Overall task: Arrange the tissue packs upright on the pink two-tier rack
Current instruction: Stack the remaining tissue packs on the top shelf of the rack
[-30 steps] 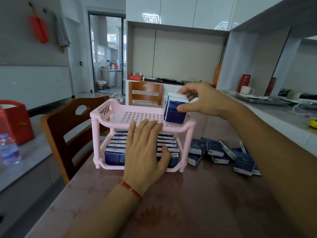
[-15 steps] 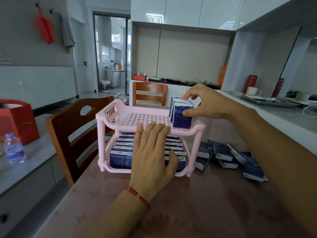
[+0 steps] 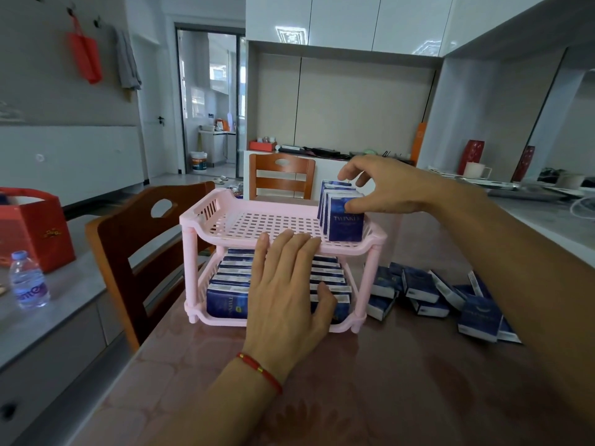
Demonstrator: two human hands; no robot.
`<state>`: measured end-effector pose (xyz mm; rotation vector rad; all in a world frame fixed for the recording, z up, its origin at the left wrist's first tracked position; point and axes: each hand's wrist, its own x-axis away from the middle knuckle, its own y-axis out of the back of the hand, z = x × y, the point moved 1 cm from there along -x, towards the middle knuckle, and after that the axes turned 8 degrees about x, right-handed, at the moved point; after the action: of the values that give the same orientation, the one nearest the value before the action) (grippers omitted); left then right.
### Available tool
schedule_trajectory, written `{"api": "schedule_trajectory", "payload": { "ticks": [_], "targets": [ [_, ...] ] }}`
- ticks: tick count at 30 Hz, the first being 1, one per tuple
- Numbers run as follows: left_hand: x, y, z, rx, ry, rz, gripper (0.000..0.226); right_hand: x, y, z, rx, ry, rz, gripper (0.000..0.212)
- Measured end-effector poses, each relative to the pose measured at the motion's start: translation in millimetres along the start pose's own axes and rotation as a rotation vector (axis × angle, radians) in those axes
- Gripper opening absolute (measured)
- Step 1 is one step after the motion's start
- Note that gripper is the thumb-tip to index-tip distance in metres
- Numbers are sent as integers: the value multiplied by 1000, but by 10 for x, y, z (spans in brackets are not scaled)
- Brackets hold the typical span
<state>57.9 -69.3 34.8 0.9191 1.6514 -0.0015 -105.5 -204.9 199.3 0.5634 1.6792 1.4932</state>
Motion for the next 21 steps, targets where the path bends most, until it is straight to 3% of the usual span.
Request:
{"api": "schedule_trajectory", "payload": {
  "ticks": [7,11,16,21],
  "targets": [
    [-1,1,-5,2,0,5,56,-79,-168,334,-21,30,-7,70],
    [-2,-4,6,1,2,13,56,-231,-340,321,55,-1,60,53],
    [8,-15,9,-1,7,15,55,-281,-389,242,78,30,-50,39],
    [-8,-13,6,-9,8,13,56,-253,-397,279,72,50,-99,40]
  ]
}}
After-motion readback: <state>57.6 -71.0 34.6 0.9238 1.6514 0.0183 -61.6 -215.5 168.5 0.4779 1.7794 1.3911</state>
